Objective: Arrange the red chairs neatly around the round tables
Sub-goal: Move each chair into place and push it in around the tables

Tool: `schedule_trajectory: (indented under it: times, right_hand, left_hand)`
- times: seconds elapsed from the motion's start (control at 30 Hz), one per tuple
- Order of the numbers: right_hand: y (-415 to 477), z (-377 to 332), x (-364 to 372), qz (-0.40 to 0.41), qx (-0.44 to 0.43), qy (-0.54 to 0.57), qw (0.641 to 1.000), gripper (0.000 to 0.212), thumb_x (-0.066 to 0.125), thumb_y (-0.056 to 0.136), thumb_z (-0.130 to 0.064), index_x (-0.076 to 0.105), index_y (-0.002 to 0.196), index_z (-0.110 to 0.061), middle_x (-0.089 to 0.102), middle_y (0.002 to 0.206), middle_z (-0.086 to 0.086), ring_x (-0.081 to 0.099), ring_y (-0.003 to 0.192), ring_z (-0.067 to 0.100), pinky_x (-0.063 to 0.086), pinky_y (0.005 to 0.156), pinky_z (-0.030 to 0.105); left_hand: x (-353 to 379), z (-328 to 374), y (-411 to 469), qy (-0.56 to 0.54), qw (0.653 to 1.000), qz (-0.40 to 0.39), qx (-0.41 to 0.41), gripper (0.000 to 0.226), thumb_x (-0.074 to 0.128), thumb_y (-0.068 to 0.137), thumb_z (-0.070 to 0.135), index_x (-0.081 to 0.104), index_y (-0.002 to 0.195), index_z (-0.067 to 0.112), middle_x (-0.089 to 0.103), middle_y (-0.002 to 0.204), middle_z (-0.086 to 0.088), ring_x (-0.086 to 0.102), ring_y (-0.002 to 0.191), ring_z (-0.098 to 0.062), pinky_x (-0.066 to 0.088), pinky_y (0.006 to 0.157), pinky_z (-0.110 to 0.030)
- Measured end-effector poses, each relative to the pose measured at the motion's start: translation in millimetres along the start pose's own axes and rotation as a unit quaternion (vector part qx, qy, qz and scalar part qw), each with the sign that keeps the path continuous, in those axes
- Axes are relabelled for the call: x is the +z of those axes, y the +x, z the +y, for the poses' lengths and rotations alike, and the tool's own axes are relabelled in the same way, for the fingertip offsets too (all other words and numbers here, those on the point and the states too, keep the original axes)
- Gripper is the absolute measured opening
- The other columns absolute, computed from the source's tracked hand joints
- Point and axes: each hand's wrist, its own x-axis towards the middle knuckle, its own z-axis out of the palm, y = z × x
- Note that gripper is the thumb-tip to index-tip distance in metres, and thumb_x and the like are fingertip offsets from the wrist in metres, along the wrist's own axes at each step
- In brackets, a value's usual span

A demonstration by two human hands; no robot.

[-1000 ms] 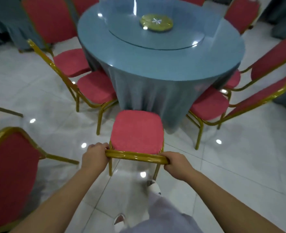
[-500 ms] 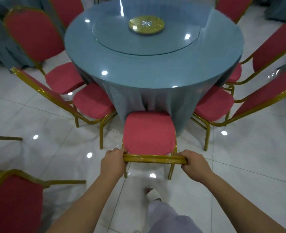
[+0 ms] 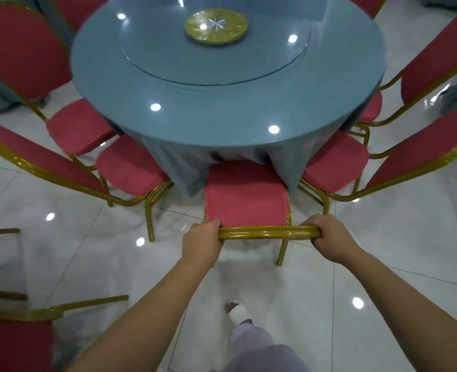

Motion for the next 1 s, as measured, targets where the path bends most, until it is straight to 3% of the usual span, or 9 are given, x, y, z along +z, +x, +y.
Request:
schedule_trajectory:
  times: [0.13,0.23,0.37,0.47,0.53,0.67,0.73,0.87,1.0]
  right_hand:
    - [9.0,8.5,-6.3,0.019,0.005,-0.011,1.000,0.039,0.063,0.073,0.003,0.076,0.097,-0.025,0.067,0.092,-0.008,0.058,0.095,0.025,0.049,0.086,0.043]
    - [5.0,5.2,-5.3,0.018,0.025,-0.018,0.999,0.039,0.065,0.076,-0.002,0.072,0.104,-0.029,0.067,0.103,-0.005,0.057,0.103,0.026,0.047,0.090,0.043]
    - [-3.4,-23.9,-13.2,-0.068,0.004,-0.076,0.995,0.065,0.069,0.079,-0.048,0.047,0.140,-0.043,0.051,0.136,-0.012,0.042,0.130,0.019,0.028,0.111,0.046]
    - [-6.9,-82.2,-10.9,-0.094,-0.112,0.003,0.989,0.070,0.059,0.075,-0.072,0.043,0.140,-0.051,0.047,0.134,-0.025,0.037,0.127,0.002,0.025,0.111,0.036]
    - [1.8,-122.8,-2.9,-0.092,-0.153,0.098,0.979,0.055,0.063,0.080,-0.065,0.054,0.131,-0.048,0.054,0.128,-0.028,0.044,0.121,-0.003,0.030,0.107,0.030]
    - [34.8,-198.3,18.6,-0.105,-0.122,0.278,0.947,0.030,0.073,0.088,-0.021,0.068,0.116,-0.028,0.069,0.114,-0.011,0.061,0.109,0.003,0.045,0.093,0.019]
    - [48.8,-234.0,32.7,-0.125,-0.132,0.288,0.940,0.026,0.072,0.088,-0.017,0.069,0.111,-0.028,0.070,0.110,-0.012,0.063,0.107,0.006,0.048,0.088,0.017]
    - [75.3,-299.3,66.6,-0.163,-0.145,0.265,0.939,0.025,0.072,0.089,-0.016,0.070,0.110,-0.029,0.069,0.112,-0.011,0.063,0.109,0.010,0.049,0.100,0.038]
    - [97.6,-367.8,101.0,-0.169,-0.142,0.255,0.941,0.023,0.071,0.089,-0.018,0.069,0.108,-0.031,0.070,0.111,-0.011,0.063,0.107,0.007,0.051,0.099,0.037]
  left_hand:
    - [-0.2,7.4,10.5,0.000,1.000,-0.024,0.009,0.014,0.059,0.092,0.027,0.064,0.105,0.031,0.064,0.091,0.004,0.058,0.079,-0.019,0.050,0.063,-0.030]
    - [0.2,-1.7,6.9,-0.030,0.999,-0.040,0.018,0.021,0.060,0.093,0.026,0.063,0.112,0.033,0.065,0.098,0.008,0.061,0.087,-0.016,0.055,0.072,-0.033]
    - [-6.8,-36.2,-8.3,-0.178,0.980,-0.083,0.003,0.052,0.069,0.089,0.020,0.051,0.135,0.035,0.054,0.131,0.009,0.054,0.115,-0.012,0.044,0.097,-0.024]
    - [-15.1,-75.8,-29.3,-0.235,0.966,-0.078,-0.074,0.062,0.068,0.091,0.024,0.040,0.144,0.040,0.040,0.151,0.011,0.043,0.135,-0.013,0.033,0.104,-0.024]
    - [-21.3,-106.1,-45.2,-0.243,0.960,-0.079,-0.118,0.060,0.066,0.093,0.026,0.039,0.145,0.041,0.040,0.153,0.009,0.040,0.138,-0.014,0.035,0.107,-0.028]
    - [-45.5,-160.1,-69.7,-0.296,0.932,-0.050,-0.202,0.051,0.067,0.092,0.026,0.048,0.137,0.041,0.048,0.140,0.007,0.047,0.127,-0.015,0.051,0.098,-0.040]
    - [-60.0,-187.5,-76.6,-0.313,0.925,-0.019,-0.217,0.048,0.068,0.091,0.026,0.051,0.133,0.043,0.052,0.135,0.008,0.050,0.123,-0.014,0.048,0.097,-0.035]
    - [-90.5,-249.6,-78.2,-0.359,0.901,0.029,-0.241,0.041,0.069,0.090,0.029,0.056,0.126,0.045,0.057,0.127,0.013,0.055,0.116,-0.009,0.049,0.088,-0.029]
    - [-122.7,-318.1,-73.5,-0.380,0.897,0.059,-0.219,0.037,0.069,0.090,0.029,0.059,0.120,0.048,0.059,0.122,0.018,0.057,0.112,-0.002,0.050,0.086,-0.025]
